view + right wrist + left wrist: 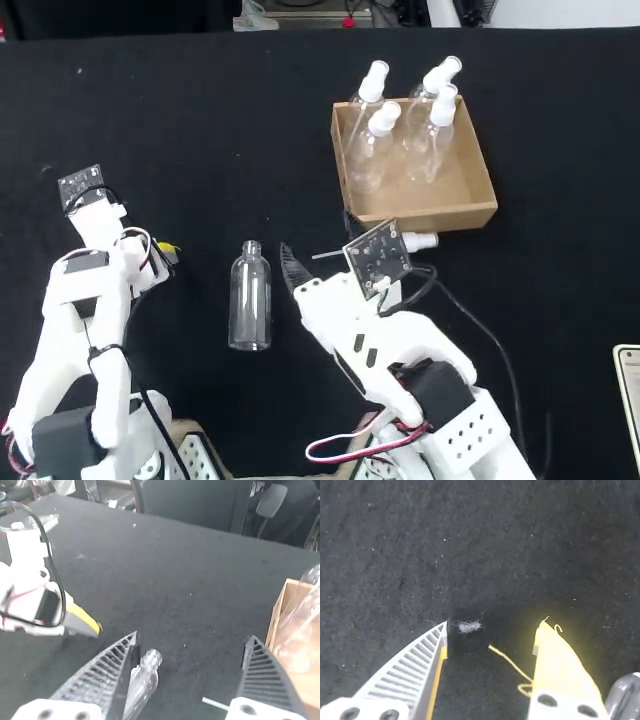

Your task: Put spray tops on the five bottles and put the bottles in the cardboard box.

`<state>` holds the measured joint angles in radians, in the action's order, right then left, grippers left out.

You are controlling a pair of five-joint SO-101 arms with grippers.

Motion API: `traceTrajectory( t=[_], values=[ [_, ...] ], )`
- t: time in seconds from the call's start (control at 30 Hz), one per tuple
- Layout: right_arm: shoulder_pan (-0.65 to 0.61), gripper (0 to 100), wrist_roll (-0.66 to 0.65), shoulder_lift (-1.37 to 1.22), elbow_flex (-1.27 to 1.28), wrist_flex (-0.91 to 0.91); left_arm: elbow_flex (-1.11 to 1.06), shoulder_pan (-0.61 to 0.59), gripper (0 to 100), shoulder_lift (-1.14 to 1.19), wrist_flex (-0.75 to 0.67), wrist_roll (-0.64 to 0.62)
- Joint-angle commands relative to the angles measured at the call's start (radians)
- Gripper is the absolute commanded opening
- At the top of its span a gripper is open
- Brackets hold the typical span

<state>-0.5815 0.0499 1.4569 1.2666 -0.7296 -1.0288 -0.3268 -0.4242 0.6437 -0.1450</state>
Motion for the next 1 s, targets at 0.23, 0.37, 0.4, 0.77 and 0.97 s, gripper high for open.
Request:
traceTrajectory(
  t=[0.23,0.37,0.4,0.77,0.97],
  values=[
    [-0.017,30.0,0.017,-0.470,-0.309,0.006,0.001,-0.010,27,0.000,-0.041,-0.011],
    [-0.017,30.0,0.018,-0.659,-0.430,0.006,0.001,-0.010,27,0.000,-0.043,-0.011],
    [-0.017,30.0,0.021,-0.705,-0.458,0.006,0.001,-0.010,27,0.000,-0.043,-0.011],
    [-0.014,30.0,0.172,-1.076,-0.562,-0.014,0.001,-0.010,27,0.000,-0.043,-0.008],
    [-0.026,30.1,0.175,-1.133,-0.642,-0.170,0.002,-0.010,27,0.000,-0.044,-0.009]
  ],
)
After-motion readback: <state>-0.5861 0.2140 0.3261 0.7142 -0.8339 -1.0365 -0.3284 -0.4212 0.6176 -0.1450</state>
